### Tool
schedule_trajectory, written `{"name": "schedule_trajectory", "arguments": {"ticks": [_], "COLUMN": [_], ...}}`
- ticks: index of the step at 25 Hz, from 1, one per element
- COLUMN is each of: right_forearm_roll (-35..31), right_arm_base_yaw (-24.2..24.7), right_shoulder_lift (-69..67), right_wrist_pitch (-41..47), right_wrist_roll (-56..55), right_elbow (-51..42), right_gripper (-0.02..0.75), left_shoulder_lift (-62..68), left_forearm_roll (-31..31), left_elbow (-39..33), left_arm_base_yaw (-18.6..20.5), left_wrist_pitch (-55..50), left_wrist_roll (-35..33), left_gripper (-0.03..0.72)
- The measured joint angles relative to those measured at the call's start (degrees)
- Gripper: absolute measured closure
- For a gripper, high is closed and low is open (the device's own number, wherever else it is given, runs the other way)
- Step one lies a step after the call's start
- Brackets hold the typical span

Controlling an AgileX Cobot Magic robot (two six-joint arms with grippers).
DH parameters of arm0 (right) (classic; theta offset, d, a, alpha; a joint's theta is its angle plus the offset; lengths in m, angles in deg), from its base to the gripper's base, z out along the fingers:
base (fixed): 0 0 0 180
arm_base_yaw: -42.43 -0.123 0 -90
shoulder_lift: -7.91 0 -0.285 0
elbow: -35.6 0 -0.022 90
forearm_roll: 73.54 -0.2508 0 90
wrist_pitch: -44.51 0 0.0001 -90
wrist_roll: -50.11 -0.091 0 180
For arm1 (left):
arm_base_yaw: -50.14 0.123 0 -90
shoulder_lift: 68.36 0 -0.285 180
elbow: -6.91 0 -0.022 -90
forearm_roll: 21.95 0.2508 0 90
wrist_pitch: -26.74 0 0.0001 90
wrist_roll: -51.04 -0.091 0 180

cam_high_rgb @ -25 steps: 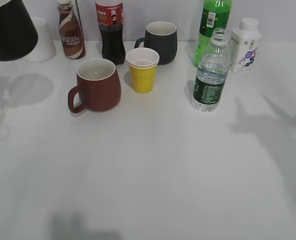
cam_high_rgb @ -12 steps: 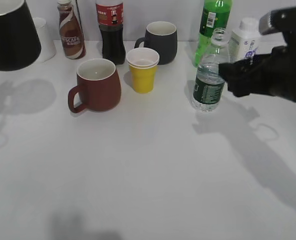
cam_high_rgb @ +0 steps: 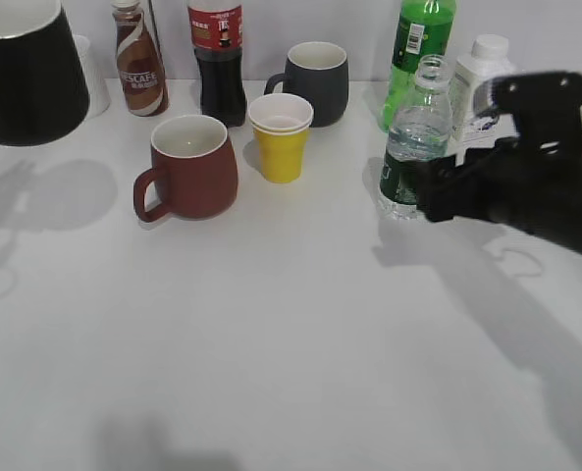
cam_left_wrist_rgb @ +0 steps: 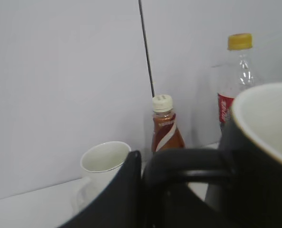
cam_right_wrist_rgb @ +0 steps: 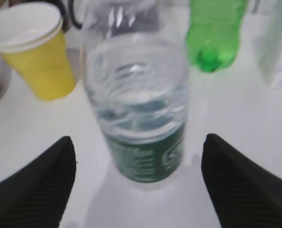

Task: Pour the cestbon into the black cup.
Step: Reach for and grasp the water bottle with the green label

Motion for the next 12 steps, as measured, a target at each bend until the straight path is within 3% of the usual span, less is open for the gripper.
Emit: {"name": "schedule_trajectory", "arguments": {"ticks": [6,12], "right_forearm_roll": [3.0,0.6], "right_arm_base_yaw": [0.0,0.0], "right_shoulder_lift": [-8.3,-16.4], "right_wrist_pitch": [-9.6,-10.9], "right_wrist_roll": [-2.9,-3.1], "right_elbow": [0.8,8.0], "right_gripper": [0.113,0.113], "left_shoulder_lift": [0.0,0.0], "left_forearm_roll": [0.5,3.7], "left_elbow": [0.0,0.0], "left_arm_base_yaw": [0.0,0.0], "left_wrist_pitch": [0.0,0.0], "left_wrist_roll": [0.0,1.1], "left_gripper": [0.654,0.655]}}
